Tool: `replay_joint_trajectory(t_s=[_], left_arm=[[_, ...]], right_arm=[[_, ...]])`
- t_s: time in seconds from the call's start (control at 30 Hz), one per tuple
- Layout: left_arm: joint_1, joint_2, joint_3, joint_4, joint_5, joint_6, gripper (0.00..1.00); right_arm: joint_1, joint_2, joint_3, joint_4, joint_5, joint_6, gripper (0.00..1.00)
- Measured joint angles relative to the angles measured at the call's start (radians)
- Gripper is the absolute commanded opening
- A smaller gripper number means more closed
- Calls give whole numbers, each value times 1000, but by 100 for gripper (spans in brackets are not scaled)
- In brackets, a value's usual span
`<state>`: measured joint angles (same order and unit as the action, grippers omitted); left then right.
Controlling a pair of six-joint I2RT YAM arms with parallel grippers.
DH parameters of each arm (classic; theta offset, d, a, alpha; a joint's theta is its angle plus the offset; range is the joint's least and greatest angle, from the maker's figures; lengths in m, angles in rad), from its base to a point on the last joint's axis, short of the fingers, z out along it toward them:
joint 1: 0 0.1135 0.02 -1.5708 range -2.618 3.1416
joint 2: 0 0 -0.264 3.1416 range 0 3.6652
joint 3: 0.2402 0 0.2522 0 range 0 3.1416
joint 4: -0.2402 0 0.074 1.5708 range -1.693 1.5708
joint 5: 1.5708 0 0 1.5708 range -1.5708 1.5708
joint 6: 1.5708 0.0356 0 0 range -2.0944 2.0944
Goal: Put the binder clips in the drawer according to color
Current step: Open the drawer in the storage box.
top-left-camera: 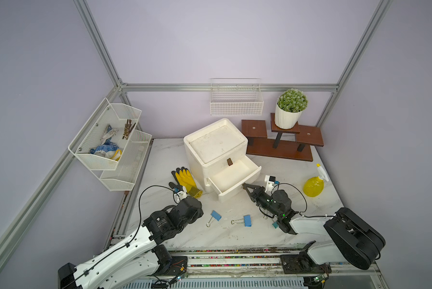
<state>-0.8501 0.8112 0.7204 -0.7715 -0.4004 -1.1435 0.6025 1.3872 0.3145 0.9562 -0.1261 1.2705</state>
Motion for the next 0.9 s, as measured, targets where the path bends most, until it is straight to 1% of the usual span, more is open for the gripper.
replay_joint_trajectory(t_s=[0.33, 0.37, 0.4, 0.5, 0.57, 0.63, 0.7, 0.8, 0.9], left_arm=[[0, 28, -37, 51, 31, -32, 53], [0, 32, -39, 58, 33, -34, 54], [0, 36, -40, 63, 35, -35, 55], [0, 63, -46, 82, 50, -35, 57], [0, 92, -47, 97, 65, -35, 60], [0, 121, -47, 113, 84, -34, 60], [0, 146, -54, 132, 103, -32, 62], [0, 172, -81, 172, 138, -11, 67], [0, 182, -82, 175, 164, 89, 71]], right_arm=[[0, -80, -29, -114, 26, -12, 0], [0, -82, -29, -116, 27, -13, 1], [0, -82, -29, -118, 28, -14, 10], [0, -82, -25, -128, 28, -26, 45], [0, -89, -16, -160, 29, -36, 59], [0, -107, -6, -200, 32, -52, 69], [0, -148, 6, -258, 42, -73, 74], [0, -236, 39, -374, 67, -113, 75], [0, -322, 74, -476, 98, -164, 77]])
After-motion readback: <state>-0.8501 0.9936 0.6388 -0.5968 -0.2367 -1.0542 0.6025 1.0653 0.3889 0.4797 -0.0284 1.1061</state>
